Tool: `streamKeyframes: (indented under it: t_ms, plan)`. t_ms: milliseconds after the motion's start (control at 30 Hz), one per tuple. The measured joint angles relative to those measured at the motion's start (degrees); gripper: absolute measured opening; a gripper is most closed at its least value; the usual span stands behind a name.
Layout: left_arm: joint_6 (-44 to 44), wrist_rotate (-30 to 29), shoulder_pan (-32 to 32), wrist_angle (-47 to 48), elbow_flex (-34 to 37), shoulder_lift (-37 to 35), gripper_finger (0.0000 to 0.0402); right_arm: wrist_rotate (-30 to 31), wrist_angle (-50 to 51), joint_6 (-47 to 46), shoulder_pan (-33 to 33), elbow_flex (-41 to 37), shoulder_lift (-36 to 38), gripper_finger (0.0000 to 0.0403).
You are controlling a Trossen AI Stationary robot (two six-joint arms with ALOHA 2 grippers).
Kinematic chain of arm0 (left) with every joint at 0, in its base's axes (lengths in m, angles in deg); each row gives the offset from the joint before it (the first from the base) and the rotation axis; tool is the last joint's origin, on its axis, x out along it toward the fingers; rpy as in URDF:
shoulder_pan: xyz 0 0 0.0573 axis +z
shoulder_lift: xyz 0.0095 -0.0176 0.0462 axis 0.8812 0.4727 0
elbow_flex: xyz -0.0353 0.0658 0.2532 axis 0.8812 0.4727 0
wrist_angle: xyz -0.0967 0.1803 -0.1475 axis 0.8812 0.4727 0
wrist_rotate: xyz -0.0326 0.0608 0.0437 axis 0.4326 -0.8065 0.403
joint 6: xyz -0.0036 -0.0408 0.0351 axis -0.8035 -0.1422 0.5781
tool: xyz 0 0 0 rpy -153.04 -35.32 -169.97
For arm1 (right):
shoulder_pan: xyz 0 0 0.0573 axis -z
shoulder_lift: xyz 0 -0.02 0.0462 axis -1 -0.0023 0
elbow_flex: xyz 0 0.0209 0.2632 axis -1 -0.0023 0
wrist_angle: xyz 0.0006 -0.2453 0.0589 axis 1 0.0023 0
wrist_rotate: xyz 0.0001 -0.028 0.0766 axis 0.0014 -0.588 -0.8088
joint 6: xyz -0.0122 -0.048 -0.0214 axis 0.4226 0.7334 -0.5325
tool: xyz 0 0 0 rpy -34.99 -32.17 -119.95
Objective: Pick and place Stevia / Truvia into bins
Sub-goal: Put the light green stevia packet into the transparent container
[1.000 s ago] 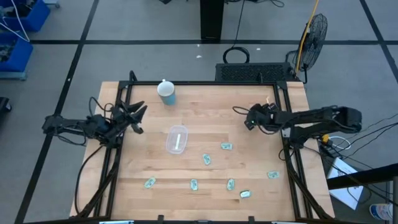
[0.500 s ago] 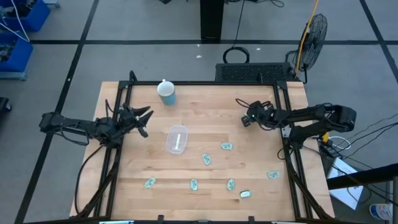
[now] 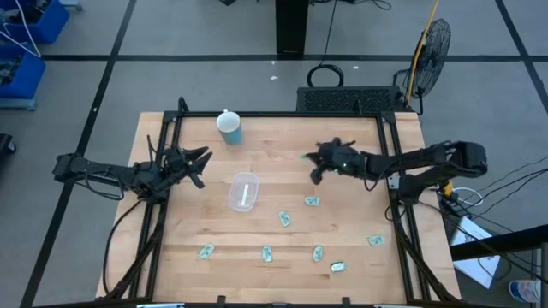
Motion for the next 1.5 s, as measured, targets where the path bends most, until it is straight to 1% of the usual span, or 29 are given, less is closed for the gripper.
streamKeyframes:
  t_ms: [133, 267, 367, 467, 567, 633, 733, 833, 933, 1000, 1067, 1133, 1200, 1267, 1367, 1400, 1433, 1500]
  plan:
    - [-3.1, 0.0, 0.0, 0.0, 0.0, 1.3, 0.0129, 0.5, -0.4, 7.3, -7.4, 10.0, -4.4, 0.0001]
    - [-5.3, 0.0, 0.0, -0.2, 0.0, 3.8, 0.0129, 0.5, -1.2, 12.8, -11.6, 20.4, -14.4, 0.0000]
    - [-6.8, 0.0, 0.0, -0.3, 0.0, 5.5, 0.0129, 0.4, -0.6, 14.0, -12.4, 28.6, -23.7, 0.0000]
    - [-7.9, 0.4, 0.0, -0.6, 0.0, 6.6, 0.0129, 0.4, 3.5, 15.6, -12.6, 36.2, -31.6, 0.0000]
    - [-8.0, 0.5, 0.0, -0.6, 0.0, 7.1, 0.0129, 0.4, 8.9, 15.2, -12.6, 42.0, -36.9, 0.0000]
    - [-8.1, 1.3, 0.0, -0.6, 0.0, 7.1, 0.0129, 0.1, 10.1, 14.7, -12.5, 43.6, -39.5, 0.0000]
    - [-9.3, 5.4, 0.0, -0.6, 0.0, 7.1, 0.0129, -0.9, 10.1, 14.6, -12.0, 43.8, -41.9, 0.0002]
    - [-9.4, 13.4, -0.3, -0.6, 0.0, 7.1, 0.0129, -1.1, 10.1, 13.0, -11.3, 43.8, -42.5, 0.0017]
    - [-9.4, 21.6, -1.2, -0.7, 0.0, 7.1, 0.0129, -1.1, 11.0, 13.0, -10.8, 43.9, -42.5, 0.0045]
    - [-9.4, 25.5, -2.3, -0.5, -0.4, 7.1, 0.0129, -1.1, 11.0, 13.5, -10.6, 43.9, -42.5, 0.0068]
    - [-9.1, 28.2, -3.9, 0.5, -1.9, 7.2, 0.0129, -1.1, 10.8, 14.0, -10.5, 43.9, -42.4, 0.0092]
    - [-9.1, 29.3, -6.1, 5.5, -4.9, 7.2, 0.0129, -1.1, 10.2, 15.2, -10.5, 43.9, -42.2, 0.0114]
    - [-9.3, 29.3, -8.6, 14.2, -9.8, 8.1, 0.0129, -1.0, 9.1, 17.1, -10.5, 43.9, -42.2, 0.0131]
    - [-11.5, 29.0, -11.3, 24.9, -15.5, 10.2, 0.0129, -1.0, 7.6, 19.3, -10.5, 43.9, -42.2, 0.0143]
    - [-19.7, 29.4, -15.4, 39.2, -23.2, 15.8, 0.0129, -0.9, 4.9, 21.4, -10.5, 43.9, -42.2, 0.0153]
    - [-23.3, 30.2, -16.8, 42.3, -25.0, 18.1, 0.0129, -0.9, 4.3, 21.6, -10.5, 43.9, -42.2, 0.0154]
    - [-26.6, 31.1, -18.2, 44.4, -26.3, 20.5, 0.0129, -0.9, 3.8, 21.7, -10.5, 43.9, -42.2, 0.0155]
    - [-31.8, 32.3, -21.0, 45.5, -27.6, 25.4, 0.0129, -0.9, 2.6, 21.7, -10.4, 43.9, -42.2, 0.0155]
